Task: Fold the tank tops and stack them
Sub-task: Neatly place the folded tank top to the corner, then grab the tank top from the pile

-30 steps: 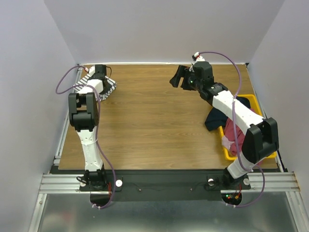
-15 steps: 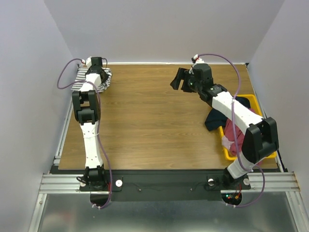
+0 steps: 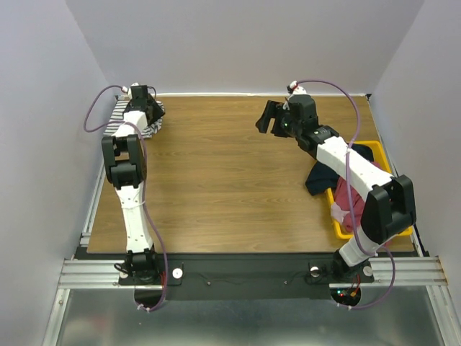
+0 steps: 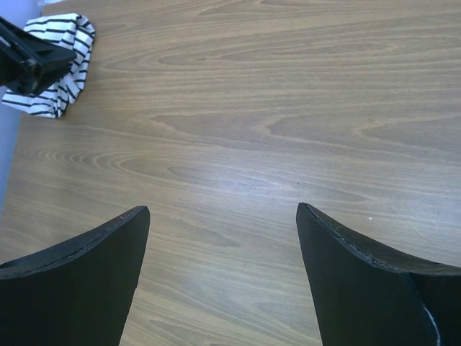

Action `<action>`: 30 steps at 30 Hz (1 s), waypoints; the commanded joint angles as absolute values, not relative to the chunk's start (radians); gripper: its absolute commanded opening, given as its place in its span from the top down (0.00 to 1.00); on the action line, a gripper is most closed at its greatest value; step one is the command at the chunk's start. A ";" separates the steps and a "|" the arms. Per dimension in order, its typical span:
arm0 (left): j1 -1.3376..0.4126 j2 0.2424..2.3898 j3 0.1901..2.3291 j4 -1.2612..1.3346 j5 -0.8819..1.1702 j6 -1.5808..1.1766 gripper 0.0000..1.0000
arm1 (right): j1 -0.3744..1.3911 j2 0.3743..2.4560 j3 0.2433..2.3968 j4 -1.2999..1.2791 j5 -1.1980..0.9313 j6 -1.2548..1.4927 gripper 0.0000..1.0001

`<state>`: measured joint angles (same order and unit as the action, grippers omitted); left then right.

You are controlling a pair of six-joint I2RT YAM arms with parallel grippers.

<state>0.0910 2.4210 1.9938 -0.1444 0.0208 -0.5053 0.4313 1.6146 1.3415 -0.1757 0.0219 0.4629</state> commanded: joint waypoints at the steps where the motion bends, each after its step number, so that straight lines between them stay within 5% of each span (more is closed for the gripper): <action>1: 0.034 2.171 1.901 -0.029 0.097 -0.456 0.48 | 0.425 1.549 1.384 -0.190 0.095 0.445 0.11; 9: -0.191 1.720 1.452 0.124 0.089 -0.612 0.49 | 0.422 1.438 1.344 -0.366 0.311 0.511 0.08; 18: -0.600 1.418 1.086 0.199 0.132 -0.663 0.51 | 0.327 1.122 1.037 -0.632 0.589 0.675 0.02; 25: -0.727 1.264 0.928 0.187 0.267 -0.600 0.51 | 0.006 1.167 0.956 -0.686 0.510 0.684 0.00; 30: -0.733 1.214 0.920 0.138 0.307 -0.554 0.51 | -0.054 1.272 0.957 -0.667 0.523 0.729 0.02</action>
